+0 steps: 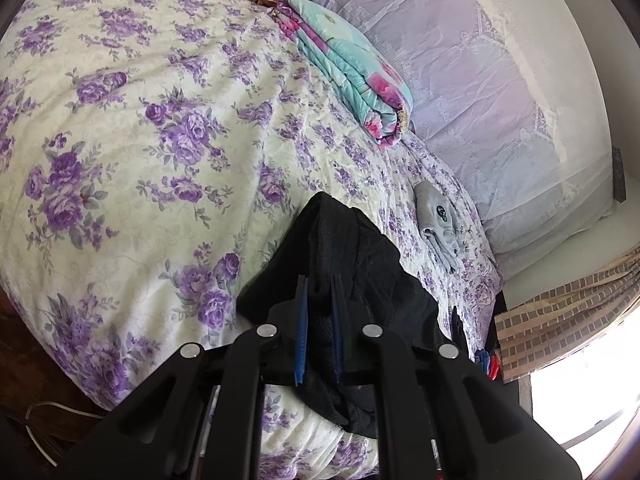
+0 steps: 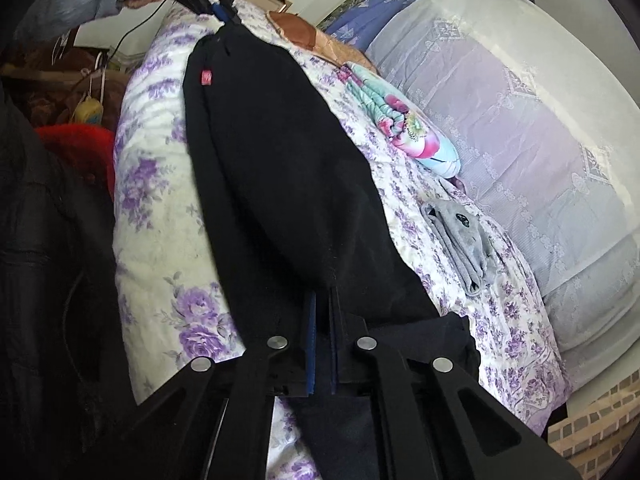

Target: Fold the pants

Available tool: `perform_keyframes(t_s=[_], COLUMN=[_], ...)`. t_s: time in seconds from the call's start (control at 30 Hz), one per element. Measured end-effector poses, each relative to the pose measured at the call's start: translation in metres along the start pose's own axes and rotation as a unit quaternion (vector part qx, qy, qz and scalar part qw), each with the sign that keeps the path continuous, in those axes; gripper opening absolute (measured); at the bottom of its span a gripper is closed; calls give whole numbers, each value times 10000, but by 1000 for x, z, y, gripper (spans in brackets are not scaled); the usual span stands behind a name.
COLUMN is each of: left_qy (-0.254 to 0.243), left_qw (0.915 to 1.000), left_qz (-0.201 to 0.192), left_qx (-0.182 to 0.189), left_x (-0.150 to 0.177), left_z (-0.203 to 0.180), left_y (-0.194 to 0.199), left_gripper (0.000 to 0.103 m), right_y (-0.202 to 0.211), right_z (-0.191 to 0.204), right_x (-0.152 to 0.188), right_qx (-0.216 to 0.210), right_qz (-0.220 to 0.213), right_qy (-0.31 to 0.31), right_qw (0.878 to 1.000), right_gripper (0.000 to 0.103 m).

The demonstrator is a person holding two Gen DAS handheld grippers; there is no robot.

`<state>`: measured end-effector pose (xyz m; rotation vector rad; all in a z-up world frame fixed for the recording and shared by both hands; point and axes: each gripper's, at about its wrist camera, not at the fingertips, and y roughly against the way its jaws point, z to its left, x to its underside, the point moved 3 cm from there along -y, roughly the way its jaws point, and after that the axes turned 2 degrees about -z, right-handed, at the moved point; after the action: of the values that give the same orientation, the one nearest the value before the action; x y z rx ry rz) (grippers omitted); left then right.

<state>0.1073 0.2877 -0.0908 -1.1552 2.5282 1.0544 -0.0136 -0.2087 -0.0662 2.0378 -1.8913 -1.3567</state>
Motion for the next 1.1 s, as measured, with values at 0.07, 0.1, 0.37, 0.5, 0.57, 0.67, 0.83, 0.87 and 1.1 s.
perform_keyframes(t_s=[0.07,0.1,0.37,0.5,0.57,0.67,0.83,0.87,1.1], left_qy=[-120,-136,213,365,174,-418,-1662,-1816,-2207], left_qw=[9999,9999,9996,9988,9973,9953,9860,9834,9737], left_qz=[-60,-62,139,-262,-580,-814,-149,-12,331], left_qx=[-29,-41,-127,-185,-415,-328,-42,-61,-454], left_x=[2,4,18,11,9,13,49,57,93], left_z=[-6,-6,36,42,32,-6,-92,-102,-111], left_y=[8,10,-13,12,31,47,-6,-22,-98], left_gripper=[9,9,24,27,27,27,43,47,67], right_y=[8,9,-21,-15,-6,16,15,5,-104], right_z=[-1,2,26,25,18,-10,-89,-104,-177], right_x=[4,8,33,34,33,28,30,30,40], right_qx=[-166,-254,-477,-527,-751,-1133,-164,209,573], right_qz=[35,99,445,469,371,-126,-475,-278,989], right_qy=[-169,-225,-453,-495,-759,-1678,-3446,-3632,-4780], right_qw=[9997,9994,9968,9963,9936,9792,9374,9311,8709], right_gripper=[5,5,6,10,18,31,65,65,68])
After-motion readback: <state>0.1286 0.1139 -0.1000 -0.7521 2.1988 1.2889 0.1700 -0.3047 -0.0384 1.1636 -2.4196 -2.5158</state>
